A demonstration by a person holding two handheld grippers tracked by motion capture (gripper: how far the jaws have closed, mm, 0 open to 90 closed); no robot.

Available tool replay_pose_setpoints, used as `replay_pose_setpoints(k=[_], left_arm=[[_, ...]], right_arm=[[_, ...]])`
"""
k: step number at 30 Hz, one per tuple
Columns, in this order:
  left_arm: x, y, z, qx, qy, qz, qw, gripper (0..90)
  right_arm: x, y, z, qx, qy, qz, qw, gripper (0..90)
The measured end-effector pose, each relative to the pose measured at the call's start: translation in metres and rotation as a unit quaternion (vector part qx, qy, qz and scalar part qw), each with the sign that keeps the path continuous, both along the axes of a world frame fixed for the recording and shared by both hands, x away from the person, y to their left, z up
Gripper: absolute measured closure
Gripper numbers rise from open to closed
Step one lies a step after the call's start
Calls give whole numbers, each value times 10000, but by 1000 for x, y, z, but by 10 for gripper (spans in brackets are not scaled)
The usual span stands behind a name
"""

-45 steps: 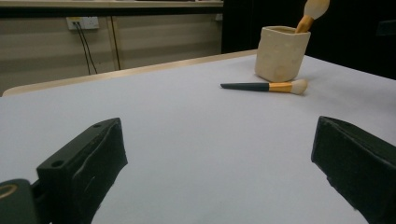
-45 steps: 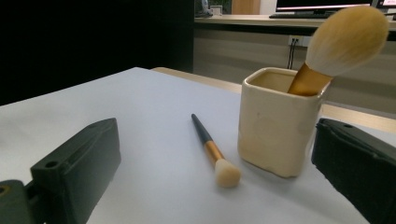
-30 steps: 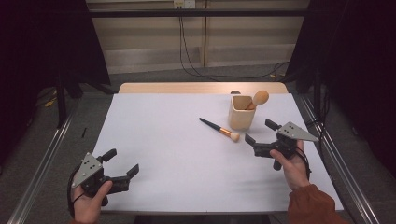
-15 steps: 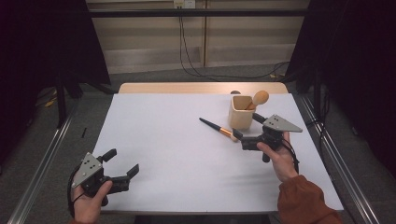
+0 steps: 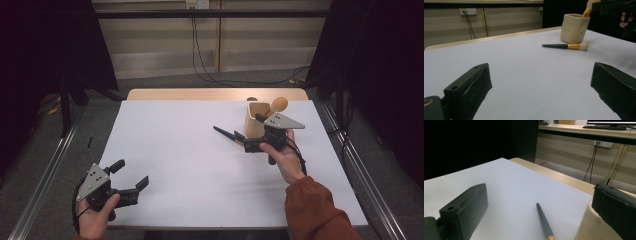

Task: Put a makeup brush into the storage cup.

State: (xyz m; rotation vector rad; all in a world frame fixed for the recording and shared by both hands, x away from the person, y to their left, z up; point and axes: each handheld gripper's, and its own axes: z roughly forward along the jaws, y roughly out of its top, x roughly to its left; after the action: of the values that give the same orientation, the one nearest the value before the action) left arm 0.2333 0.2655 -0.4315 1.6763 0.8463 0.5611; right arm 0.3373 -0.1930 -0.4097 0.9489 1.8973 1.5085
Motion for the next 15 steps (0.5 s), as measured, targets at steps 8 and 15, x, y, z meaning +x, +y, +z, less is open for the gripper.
replay_pose_setpoints(k=[8, 15], left_arm=[[0, 0, 0, -2, 3, -17, 10000, 29], [0, 0, 0, -3, 11, -21, 10000, 29]], right_arm=[[14, 12, 5, -88, 5, 47, 10000, 7], [30, 18, 7, -120, 56, -25, 9999, 12]])
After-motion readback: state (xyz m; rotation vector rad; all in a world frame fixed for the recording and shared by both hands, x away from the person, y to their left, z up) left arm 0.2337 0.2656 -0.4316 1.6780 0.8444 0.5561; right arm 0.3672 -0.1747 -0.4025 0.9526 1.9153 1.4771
